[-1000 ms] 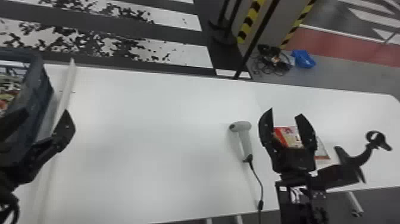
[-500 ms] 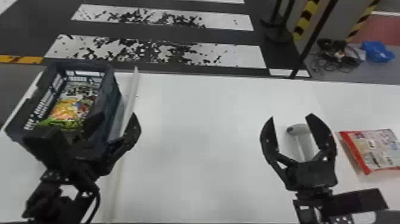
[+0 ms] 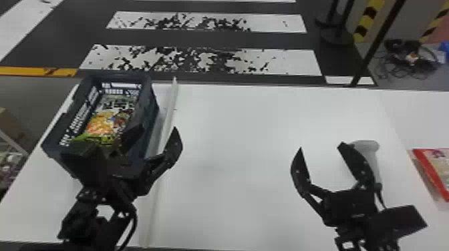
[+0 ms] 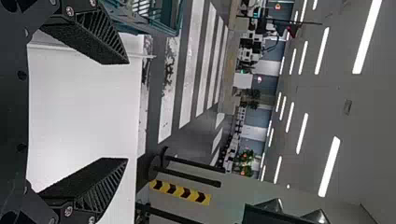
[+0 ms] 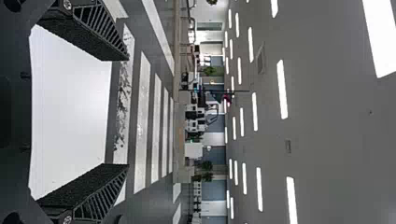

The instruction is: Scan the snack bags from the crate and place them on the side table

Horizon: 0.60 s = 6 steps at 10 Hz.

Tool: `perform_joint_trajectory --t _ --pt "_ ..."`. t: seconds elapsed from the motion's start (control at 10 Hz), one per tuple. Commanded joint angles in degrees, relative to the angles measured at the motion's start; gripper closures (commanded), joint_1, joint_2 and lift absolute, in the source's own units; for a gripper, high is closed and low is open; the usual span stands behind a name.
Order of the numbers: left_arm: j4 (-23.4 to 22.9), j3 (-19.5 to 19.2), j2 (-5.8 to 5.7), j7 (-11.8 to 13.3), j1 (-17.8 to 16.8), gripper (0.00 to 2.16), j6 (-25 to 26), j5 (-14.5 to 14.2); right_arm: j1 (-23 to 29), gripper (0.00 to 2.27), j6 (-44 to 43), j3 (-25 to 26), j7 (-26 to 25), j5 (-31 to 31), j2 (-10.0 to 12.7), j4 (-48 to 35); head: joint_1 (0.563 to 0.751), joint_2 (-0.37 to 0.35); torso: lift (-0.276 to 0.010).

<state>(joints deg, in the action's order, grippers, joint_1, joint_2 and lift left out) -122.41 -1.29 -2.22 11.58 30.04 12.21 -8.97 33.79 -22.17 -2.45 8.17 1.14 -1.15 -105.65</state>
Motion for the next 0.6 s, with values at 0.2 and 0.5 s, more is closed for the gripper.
perform_joint_trajectory --t 0.2,0.5 --pt "-5.7 -2.8 -0.59 0.8 0.3 0.15 5.0 0.8 0.0 0.06 5.8 0.0 -0.2 0.2 0.1 -1.7 0.695 0.022 -0.094" --pt "-12.2 -14.4 -4.46 3.7 -6.1 0.15 24.8 -2.7 0.0 0.06 6.8 0.1 -0.3 0.2 0.1 -2.5 0.695 0.079 -0.094"
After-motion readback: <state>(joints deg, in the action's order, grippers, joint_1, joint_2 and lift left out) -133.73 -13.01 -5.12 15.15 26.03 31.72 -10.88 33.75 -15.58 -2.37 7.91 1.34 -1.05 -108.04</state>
